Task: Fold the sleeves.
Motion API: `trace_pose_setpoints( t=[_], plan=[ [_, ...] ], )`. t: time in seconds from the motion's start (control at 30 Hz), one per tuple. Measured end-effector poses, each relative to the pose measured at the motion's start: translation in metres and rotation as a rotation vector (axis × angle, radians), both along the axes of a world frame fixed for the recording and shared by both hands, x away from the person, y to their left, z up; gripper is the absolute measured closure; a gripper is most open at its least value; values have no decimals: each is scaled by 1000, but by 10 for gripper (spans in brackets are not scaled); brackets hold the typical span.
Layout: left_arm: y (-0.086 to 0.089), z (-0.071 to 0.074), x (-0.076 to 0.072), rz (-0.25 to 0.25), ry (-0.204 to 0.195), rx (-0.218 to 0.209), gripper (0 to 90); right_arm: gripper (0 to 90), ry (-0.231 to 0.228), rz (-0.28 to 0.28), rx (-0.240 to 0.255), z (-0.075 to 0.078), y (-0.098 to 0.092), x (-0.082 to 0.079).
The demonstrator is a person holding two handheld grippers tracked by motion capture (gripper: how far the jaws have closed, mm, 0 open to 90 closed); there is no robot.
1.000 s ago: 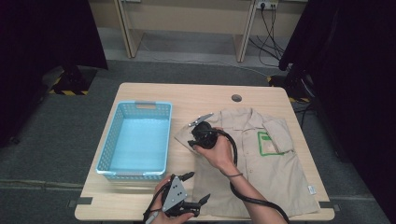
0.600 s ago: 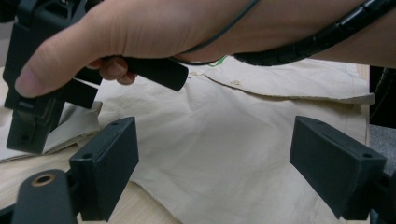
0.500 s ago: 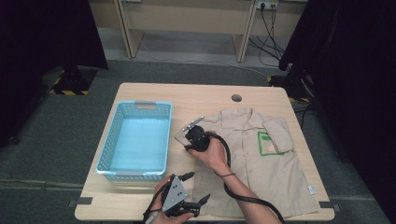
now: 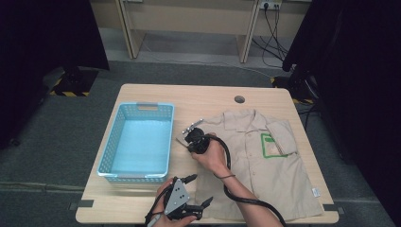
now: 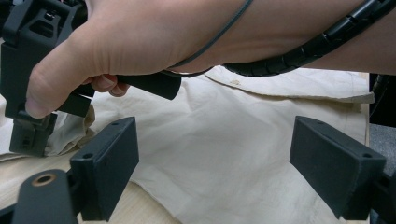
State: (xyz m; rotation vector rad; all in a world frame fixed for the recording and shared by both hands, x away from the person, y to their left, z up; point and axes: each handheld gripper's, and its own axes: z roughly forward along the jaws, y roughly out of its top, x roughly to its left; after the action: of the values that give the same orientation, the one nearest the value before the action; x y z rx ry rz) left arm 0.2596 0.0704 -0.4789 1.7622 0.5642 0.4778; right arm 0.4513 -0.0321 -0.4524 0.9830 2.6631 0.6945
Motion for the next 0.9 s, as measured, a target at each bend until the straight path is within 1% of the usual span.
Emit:
trace_pose_setpoints(
  t=[0.13, 0.23, 0.3, 0.4, 0.6, 0.73, 0.83, 0.9],
  plan=[
    [0, 0, 0, 0, 0, -2, 148, 874, 2, -11, -1, 0, 0, 0],
    [0, 0, 0, 0, 2, -2, 148, 878, 15, -14, 0, 1, 0, 1],
    [0, 0, 0, 0, 1, -4, 148, 879, 18, -17, 19, 4, 0, 0],
    [0, 0, 0, 0, 3, -3, 148, 879, 3, -9, 49, 14, -1, -4],
    [0, 0, 0, 0, 0, -1, 148, 879, -44, -21, 136, 46, -12, -11],
    [0, 0, 0, 1, 0, -1, 148, 879, -77, -42, 188, 62, -23, -15],
    [0, 0, 0, 2, 0, -2, 148, 879, -100, -72, 206, 70, -33, -16],
    [0, 0, 0, 2, 0, -1, 148, 879, -109, -96, 213, 72, -40, -17]
  ],
)
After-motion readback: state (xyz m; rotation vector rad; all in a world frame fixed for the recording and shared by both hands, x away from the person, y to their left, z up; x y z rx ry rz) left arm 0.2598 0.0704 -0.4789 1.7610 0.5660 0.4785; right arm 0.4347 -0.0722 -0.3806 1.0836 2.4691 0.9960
